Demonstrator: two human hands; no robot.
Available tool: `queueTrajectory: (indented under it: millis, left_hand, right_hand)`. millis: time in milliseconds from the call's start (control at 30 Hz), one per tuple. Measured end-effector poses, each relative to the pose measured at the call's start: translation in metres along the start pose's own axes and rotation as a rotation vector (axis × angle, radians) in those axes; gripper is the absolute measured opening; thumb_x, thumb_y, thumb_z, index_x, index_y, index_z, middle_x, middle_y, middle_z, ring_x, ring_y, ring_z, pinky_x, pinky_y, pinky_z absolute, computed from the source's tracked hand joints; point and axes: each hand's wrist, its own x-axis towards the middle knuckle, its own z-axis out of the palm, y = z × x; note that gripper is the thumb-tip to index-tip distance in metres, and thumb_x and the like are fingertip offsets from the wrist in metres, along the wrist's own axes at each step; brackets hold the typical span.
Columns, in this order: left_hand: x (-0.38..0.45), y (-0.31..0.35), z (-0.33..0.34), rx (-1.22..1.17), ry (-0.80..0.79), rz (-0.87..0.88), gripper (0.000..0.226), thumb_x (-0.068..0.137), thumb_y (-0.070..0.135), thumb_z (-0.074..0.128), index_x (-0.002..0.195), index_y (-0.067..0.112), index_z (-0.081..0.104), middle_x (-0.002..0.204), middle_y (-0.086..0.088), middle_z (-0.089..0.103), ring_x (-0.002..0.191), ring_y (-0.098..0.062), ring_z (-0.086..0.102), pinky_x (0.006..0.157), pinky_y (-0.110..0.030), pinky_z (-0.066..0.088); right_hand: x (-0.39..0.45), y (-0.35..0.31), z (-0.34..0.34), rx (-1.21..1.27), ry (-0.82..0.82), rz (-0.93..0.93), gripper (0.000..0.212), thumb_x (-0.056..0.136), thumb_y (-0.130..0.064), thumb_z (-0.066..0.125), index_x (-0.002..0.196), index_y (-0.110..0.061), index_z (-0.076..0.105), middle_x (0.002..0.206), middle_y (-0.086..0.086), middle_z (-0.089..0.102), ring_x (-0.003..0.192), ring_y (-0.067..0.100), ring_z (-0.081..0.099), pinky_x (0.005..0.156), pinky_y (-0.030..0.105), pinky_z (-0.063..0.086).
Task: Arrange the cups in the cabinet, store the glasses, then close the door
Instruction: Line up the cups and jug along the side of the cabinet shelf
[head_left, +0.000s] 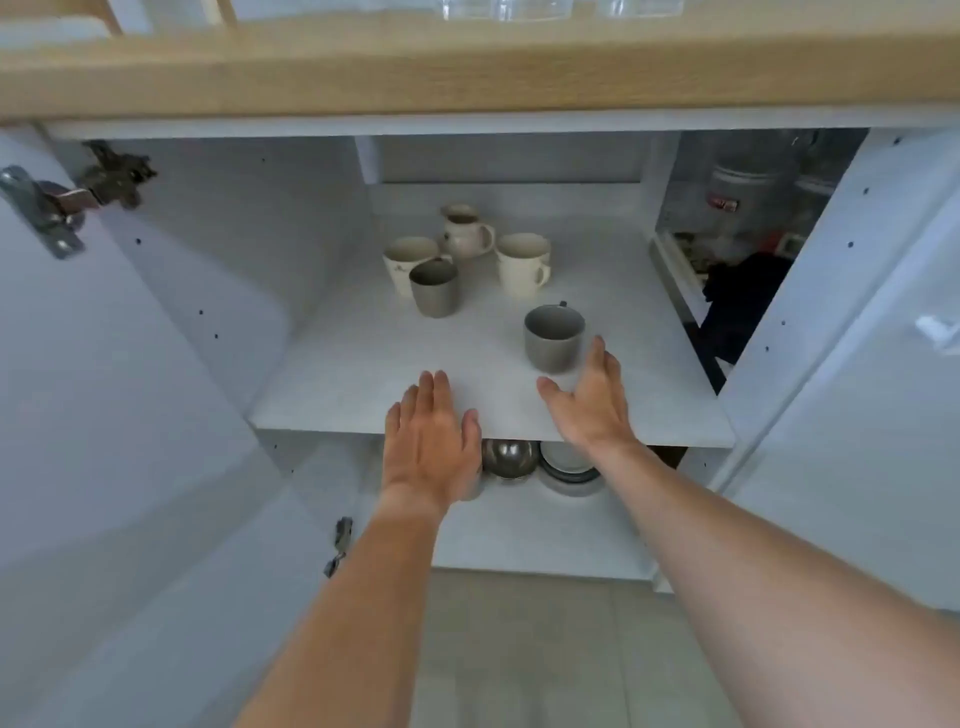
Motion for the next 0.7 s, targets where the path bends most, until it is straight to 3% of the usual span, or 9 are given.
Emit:
queueTrajectory:
  millis: [100, 267, 400, 533, 700]
  left_hand:
    - [0.014, -0.018, 0.011, 0.083, 0.038, -0.073, 0.062, 0.100, 0.042, 0.027, 0.151, 0.009, 0.019, 0.161, -0.018, 0.009, 0.148, -0.033, 0.011, 0.120, -0.045, 0.013]
    - [0.048, -0.071, 0.001, 0.093, 0.074, -0.140, 0.062, 0.098, 0.039, 0.031, 0.151, 0.008, 0.020, 0.161, -0.020, 0.007, 0.148, -0.035, 0.011, 0.120, -0.045, 0.014]
    - [0.069, -0.120, -0.014, 0.038, 0.110, -0.165, 0.059, 0.098, 0.031, 0.039, 0.149, 0.005, 0.024, 0.159, -0.020, 0.017, 0.145, -0.035, 0.020, 0.119, -0.044, 0.019]
    - [0.068, -0.148, -0.009, 0.036, -0.004, -0.190, 0.064, 0.101, 0.038, 0.028, 0.152, 0.002, 0.013, 0.161, -0.018, 0.010, 0.148, -0.030, 0.012, 0.122, -0.041, 0.011]
    - [0.068, -0.150, -0.001, 0.147, 0.040, -0.206, 0.067, 0.100, 0.044, 0.023, 0.150, 0.001, 0.016, 0.159, -0.016, 0.019, 0.146, -0.029, 0.018, 0.119, -0.040, 0.016]
  right_hand:
    - [0.016, -0.002, 0.010, -0.021, 0.009, -0.039, 0.095, 0.082, -0.035, 0.074, 0.154, -0.016, 0.016, 0.152, 0.012, 0.035, 0.137, 0.034, 0.040, 0.114, 0.046, 0.035]
    - [0.040, -0.009, 0.025, 0.011, 0.058, -0.119, 0.059, 0.088, -0.024, 0.067, 0.140, -0.016, 0.039, 0.136, 0.009, 0.055, 0.125, 0.031, 0.054, 0.107, 0.048, 0.043]
    - [0.051, -0.023, 0.054, -0.041, 0.062, -0.230, 0.050, 0.093, -0.023, 0.062, 0.138, -0.014, 0.042, 0.135, 0.009, 0.058, 0.122, 0.032, 0.055, 0.103, 0.049, 0.045]
    - [0.052, -0.044, 0.085, 0.045, 0.014, -0.265, 0.049, 0.093, -0.023, 0.063, 0.136, -0.016, 0.041, 0.130, 0.010, 0.062, 0.116, 0.031, 0.060, 0.101, 0.048, 0.048]
    - [0.053, -0.066, 0.117, 0.042, -0.035, -0.304, 0.062, 0.091, -0.031, 0.067, 0.142, -0.018, 0.033, 0.119, 0.011, 0.064, 0.111, 0.030, 0.060, 0.100, 0.050, 0.047]
